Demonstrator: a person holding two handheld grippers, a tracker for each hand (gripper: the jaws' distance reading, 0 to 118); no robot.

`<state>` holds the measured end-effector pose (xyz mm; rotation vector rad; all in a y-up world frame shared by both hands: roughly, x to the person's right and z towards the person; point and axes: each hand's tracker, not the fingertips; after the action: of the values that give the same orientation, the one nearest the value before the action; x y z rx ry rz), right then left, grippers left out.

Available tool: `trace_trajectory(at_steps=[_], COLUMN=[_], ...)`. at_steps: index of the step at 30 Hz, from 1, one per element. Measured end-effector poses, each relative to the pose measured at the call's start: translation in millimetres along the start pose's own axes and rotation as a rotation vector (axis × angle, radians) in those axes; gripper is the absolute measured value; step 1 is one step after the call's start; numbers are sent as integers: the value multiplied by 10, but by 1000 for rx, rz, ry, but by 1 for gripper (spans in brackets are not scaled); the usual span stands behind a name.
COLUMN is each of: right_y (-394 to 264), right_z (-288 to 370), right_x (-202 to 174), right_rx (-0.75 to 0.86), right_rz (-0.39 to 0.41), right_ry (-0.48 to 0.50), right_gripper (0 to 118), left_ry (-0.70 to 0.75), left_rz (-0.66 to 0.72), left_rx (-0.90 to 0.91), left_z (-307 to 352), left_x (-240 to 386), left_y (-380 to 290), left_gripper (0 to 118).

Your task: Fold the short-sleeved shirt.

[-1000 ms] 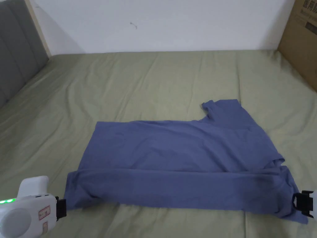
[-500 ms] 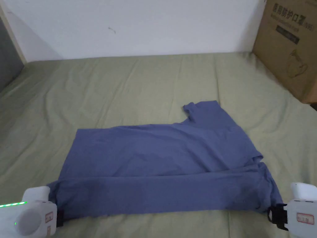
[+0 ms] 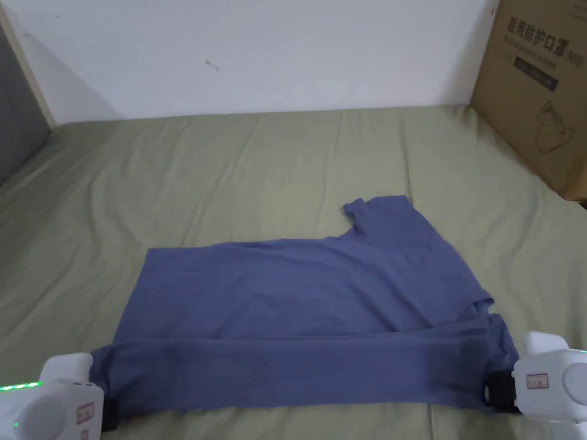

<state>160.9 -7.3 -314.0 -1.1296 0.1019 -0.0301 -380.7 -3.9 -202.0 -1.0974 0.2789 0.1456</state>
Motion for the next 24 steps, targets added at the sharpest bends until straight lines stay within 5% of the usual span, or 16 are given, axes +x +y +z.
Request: trace_trajectory(at_steps=[2,4,11,21,23,24], right_y=[56,87,57,-674,-650,-629], right_z=[64,70,450,330,329,371], right_x=[-153,-249,84,302,237,216], right_rx=[-15,9,31,-101,-119,-107], right_rz=[12,111,-30,-36,-27,-8], right_ry=[57,-60,72,86,75,58], right_gripper=[10,10,10,10,29,43], left_ry=[10,16,-20,36,41,33], left_rz=[-20,-30,-12,-63,-33,-24], left_rx=[5,10,50,-91,-48,-54], left_z=[20,56,361,239,288,321], left_x=[24,10,-164,-141,-148,-162], left_y=[21,37,-15,-895,-850,-797], left_gripper=[6,6,5,5,8,20])
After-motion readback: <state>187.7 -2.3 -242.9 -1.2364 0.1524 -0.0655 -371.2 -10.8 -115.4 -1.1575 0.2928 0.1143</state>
